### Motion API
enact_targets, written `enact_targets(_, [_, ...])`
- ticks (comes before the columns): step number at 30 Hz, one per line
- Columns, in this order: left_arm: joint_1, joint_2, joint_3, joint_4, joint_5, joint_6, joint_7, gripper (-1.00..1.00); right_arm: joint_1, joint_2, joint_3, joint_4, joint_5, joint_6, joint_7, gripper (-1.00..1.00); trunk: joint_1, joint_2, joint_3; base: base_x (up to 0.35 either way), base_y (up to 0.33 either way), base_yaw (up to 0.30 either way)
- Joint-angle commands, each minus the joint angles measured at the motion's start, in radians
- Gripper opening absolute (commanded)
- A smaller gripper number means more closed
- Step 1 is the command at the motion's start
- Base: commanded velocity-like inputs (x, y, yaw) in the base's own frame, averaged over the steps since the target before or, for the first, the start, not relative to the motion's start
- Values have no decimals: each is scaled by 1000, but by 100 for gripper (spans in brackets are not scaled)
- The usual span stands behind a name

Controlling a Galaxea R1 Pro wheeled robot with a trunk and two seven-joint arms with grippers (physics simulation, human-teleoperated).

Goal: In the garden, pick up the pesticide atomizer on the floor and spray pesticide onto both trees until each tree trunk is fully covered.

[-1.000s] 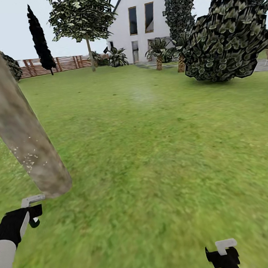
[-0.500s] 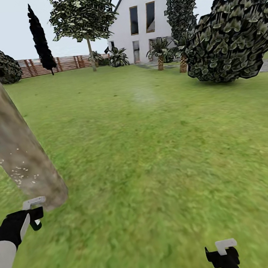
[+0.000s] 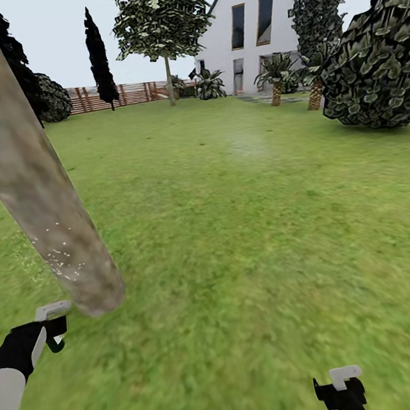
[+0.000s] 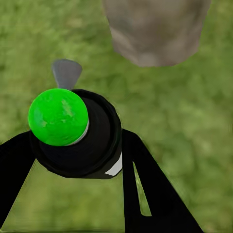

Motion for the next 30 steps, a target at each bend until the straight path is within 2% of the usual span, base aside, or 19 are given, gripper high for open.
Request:
enact_targets(1, [-1,-2,7,-1,-11,4,-7,-100,-1,0,-7,1,11,-3,-3,100,0,0,-1,65,-37,275])
enact_targets(7, [-1,-13,7,-1,-14,3,-6,-100,-1,-1,-7,2,11,-3,-2,100,0,0,-1,181,-187,36])
enact_targets(26, [-1,-13,7,-2,-14,3,-6,-100,-1,0,-7,1,12,-3,-3,100,0,0,-1,170,-226,2])
enact_targets(30, [-1,-13,7,-2,-14,3,-6,-100,-1,0,-7,1,12,-3,-3,100,0,0,-1,124,-251,184])
